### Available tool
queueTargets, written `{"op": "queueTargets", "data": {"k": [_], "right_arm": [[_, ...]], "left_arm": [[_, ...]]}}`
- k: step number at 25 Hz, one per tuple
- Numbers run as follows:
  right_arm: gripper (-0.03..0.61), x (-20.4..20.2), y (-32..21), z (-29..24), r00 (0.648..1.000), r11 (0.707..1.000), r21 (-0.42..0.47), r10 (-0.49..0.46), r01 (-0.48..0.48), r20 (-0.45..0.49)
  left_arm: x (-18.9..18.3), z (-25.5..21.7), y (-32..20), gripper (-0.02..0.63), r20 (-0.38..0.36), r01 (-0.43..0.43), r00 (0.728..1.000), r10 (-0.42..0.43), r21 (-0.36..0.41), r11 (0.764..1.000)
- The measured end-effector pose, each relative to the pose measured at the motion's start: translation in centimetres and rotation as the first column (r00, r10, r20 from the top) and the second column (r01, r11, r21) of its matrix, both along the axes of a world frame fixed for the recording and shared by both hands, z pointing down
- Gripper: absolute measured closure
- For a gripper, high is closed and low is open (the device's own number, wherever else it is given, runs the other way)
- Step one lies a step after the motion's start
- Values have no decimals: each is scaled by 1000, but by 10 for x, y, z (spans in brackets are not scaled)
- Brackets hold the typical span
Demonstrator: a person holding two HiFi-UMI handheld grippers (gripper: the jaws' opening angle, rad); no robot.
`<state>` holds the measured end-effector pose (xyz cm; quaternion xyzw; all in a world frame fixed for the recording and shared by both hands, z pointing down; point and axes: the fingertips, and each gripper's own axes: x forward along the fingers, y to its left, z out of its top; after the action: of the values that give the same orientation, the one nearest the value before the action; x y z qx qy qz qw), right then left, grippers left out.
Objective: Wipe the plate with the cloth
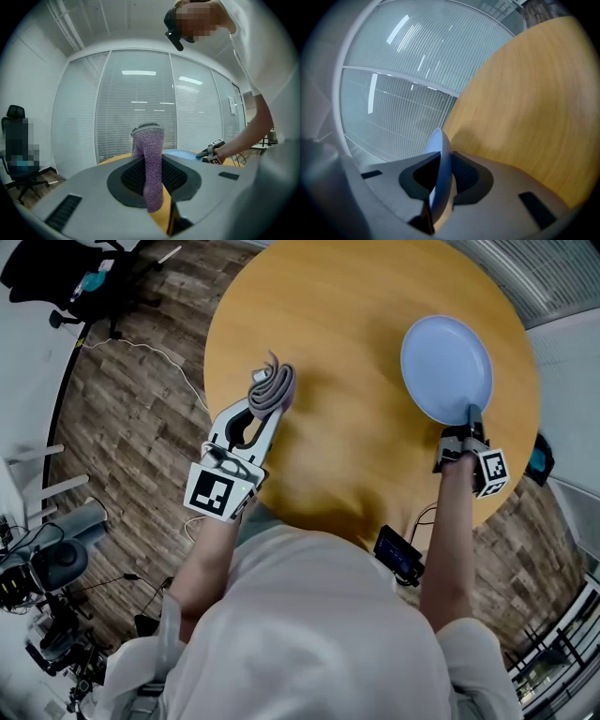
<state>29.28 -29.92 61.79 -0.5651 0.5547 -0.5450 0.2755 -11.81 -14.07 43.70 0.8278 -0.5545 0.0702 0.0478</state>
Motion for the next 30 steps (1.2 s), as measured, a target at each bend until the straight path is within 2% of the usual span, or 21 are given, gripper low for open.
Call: {"op": "queueTargets", "data": {"k": [8, 17, 23, 30], "right_arm": [[506, 26, 3, 22, 995, 993, -62, 104, -104, -4], [500, 49, 10, 35, 974, 966, -119, 228, -228, -15], [500, 48, 10, 37, 973, 964, -127, 229, -232, -44], [500, 50, 9, 36, 974, 962, -176, 189, -209, -122]], "left_arm": [[8, 3, 8, 545, -10, 0, 1000, 0, -8, 1000], [14, 3, 9, 545, -6, -4, 1000, 4, -14, 1000], [11, 4, 9, 545, -24, 4, 1000, -5, -17, 1000], [15, 5, 12, 545, -56, -4, 998, 2, -27, 1000]]}}
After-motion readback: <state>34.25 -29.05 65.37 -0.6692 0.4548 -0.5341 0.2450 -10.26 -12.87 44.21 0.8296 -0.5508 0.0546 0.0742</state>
